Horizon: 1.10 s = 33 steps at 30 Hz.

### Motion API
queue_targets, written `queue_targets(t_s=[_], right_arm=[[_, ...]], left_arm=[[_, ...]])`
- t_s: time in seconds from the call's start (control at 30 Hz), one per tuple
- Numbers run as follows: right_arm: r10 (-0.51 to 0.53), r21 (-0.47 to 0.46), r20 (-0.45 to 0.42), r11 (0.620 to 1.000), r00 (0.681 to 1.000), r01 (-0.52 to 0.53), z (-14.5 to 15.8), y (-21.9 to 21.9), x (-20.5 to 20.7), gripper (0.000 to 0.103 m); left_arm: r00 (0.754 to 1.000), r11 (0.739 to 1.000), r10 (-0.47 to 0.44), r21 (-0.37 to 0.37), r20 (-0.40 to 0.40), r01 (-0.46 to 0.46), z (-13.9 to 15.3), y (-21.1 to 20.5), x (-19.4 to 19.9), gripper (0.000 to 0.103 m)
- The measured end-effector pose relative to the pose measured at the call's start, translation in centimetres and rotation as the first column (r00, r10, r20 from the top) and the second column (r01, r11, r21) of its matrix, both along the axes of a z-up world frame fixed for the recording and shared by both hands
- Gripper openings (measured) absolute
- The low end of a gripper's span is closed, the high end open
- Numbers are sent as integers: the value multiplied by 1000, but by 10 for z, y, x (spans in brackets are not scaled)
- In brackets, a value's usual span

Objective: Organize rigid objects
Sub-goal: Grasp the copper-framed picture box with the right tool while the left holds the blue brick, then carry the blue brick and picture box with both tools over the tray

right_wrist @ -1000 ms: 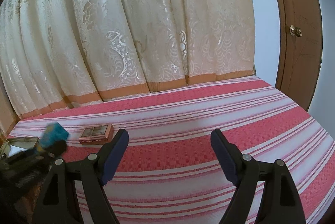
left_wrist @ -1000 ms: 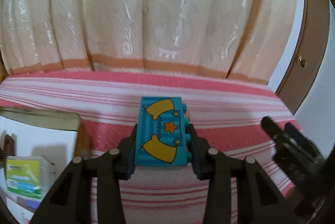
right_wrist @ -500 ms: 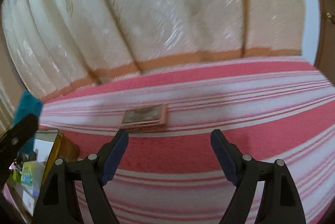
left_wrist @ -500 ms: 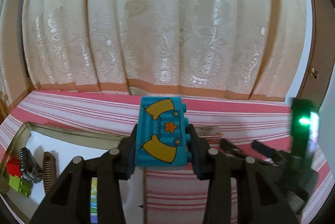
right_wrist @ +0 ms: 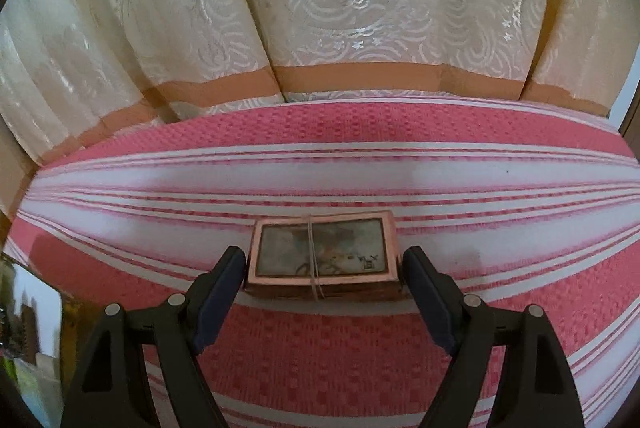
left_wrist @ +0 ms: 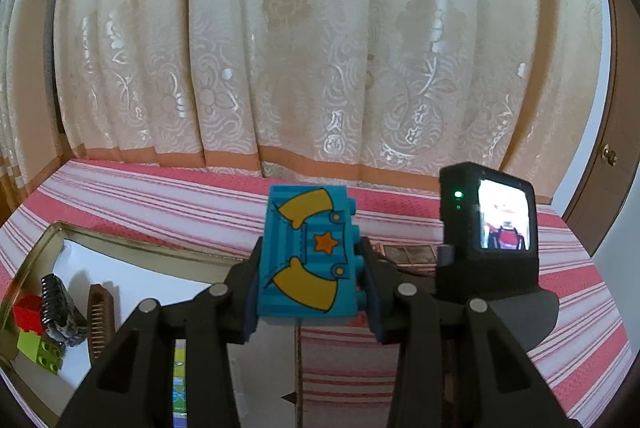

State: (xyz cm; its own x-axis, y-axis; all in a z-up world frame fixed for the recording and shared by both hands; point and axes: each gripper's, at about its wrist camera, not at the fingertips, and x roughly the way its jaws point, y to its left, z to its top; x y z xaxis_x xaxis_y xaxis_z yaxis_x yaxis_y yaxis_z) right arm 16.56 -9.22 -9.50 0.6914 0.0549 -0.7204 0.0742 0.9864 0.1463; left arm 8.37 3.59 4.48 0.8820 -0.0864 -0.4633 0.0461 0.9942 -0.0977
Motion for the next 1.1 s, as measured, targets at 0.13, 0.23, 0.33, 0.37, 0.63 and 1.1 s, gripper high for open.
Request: queue_targets(t_s=[0.13,0.23,0.33,0.37,0.63,1.1], right_arm=[[19,-62,-13,998,1000,-20,-2,5,1,78],[23,-9,7,1000,1000,-23,-3,-8,-8,77],[28,87,61,996,998,-34,-6,-30,-32,78],[14,86,83,996,996,-21,-5,-37,-43,78],[-124,66,198,991,972,113,-2,-81,-120,78],[-261,42,320,964,911,262,7,-95,-181,78]], left_arm=[[1000,1000,8,-6,-3,-9,-1,2,1,41],[1000,1000,8,-11,-8,-8,-1,2,2,41],[1000,1000,-1,-7,-5,1,0,-1,0,41],[1000,1000,-7,-6,-2,7,0,-3,-1,41],[994,991,-96,96,54,90,-5,-46,-21,41],[989,975,-144,175,30,137,-28,-74,-30,41]])
